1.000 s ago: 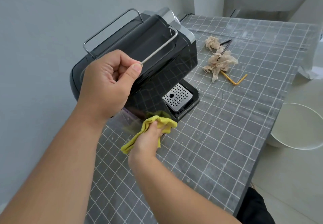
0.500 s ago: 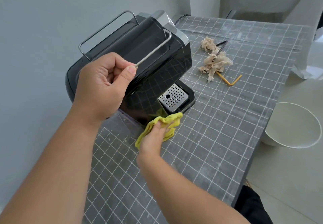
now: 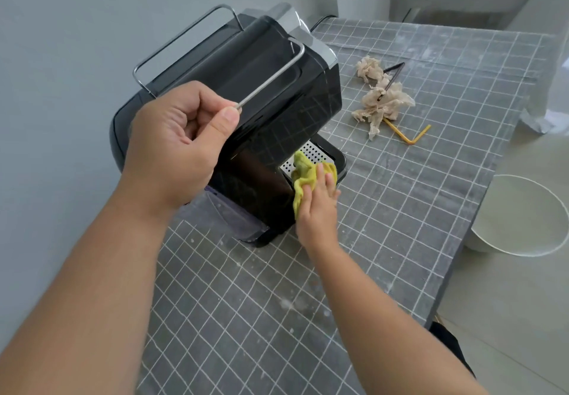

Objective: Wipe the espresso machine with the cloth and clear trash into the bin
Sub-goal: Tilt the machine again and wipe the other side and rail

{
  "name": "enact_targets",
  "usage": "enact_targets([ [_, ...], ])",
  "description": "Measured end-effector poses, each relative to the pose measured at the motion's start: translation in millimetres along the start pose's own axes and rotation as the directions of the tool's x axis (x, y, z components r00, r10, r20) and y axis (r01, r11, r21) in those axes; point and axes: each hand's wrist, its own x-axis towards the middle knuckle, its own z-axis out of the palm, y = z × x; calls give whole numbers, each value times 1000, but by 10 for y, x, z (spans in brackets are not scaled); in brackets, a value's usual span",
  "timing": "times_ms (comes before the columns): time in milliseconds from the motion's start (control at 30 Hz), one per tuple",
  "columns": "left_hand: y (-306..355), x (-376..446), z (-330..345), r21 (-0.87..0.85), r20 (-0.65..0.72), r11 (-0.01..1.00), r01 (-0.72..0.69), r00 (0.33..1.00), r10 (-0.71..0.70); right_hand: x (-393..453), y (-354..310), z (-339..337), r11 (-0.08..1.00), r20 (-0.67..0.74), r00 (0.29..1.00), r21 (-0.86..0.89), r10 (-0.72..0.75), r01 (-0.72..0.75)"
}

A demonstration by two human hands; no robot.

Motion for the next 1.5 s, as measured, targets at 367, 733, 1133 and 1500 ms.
enact_targets([
  [367, 1, 20, 13, -27, 2, 1000, -12, 1000, 12, -120, 18, -126, 986, 137, 978, 20, 159, -163],
  [733, -24, 32, 7, -44, 0, 999, -30, 1000, 30, -689, -1320, 98, 785, -56, 972, 580, -230, 219],
  [1133, 5, 3, 12, -16, 2, 1000, -9, 1000, 9, -680, -751, 542, 412, 257, 719, 676, 646, -611],
  [1500, 34, 44, -14, -48, 5, 999, 8, 1000, -8, -758, -1858, 236, 807, -137, 990, 580, -36, 110],
])
